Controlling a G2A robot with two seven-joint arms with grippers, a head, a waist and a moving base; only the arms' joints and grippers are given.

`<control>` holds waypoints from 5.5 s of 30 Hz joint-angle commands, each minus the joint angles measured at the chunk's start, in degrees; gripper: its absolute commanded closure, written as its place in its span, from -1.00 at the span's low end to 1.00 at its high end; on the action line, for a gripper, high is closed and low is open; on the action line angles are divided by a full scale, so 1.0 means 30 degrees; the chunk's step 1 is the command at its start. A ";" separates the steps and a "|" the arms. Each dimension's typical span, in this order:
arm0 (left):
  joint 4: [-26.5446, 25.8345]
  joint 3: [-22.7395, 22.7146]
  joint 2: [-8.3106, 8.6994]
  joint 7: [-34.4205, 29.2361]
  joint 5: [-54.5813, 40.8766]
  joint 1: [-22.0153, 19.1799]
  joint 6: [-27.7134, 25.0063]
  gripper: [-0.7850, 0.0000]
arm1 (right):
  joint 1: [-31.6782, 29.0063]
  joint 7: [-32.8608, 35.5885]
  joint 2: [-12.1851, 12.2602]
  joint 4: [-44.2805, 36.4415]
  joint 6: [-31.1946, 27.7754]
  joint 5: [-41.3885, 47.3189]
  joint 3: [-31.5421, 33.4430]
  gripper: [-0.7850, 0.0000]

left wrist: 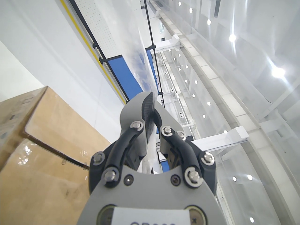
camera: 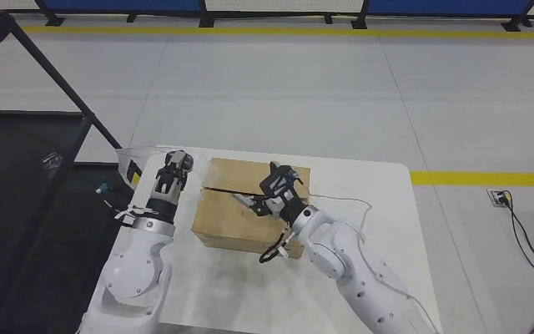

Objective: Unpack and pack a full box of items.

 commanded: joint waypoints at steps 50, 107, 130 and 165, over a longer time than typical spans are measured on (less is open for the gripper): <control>0.0485 0.2845 -0.0977 0.1313 0.1774 -0.0703 0.2284 1.00 | -0.2104 -0.0100 -0.1961 -0.2310 0.9894 -1.1000 -0.3201 0.78; 0.2147 -0.4385 -0.0609 0.0764 -0.0688 0.2354 -0.0368 -1.00 | -0.3271 0.7281 -0.2963 -0.8039 0.8532 -0.7740 0.0625 1.00; 0.3251 -0.4363 -0.0269 -0.2258 0.0531 0.1454 0.2364 -1.00 | -0.5020 0.0807 -0.2620 -0.8091 0.5852 -0.9660 0.1519 1.00; 0.1260 -0.3924 0.0144 -1.2307 -0.6822 0.2284 0.2034 -1.00 | -0.3443 -0.4794 -0.2263 -0.9767 -0.3682 -0.6837 0.2032 1.00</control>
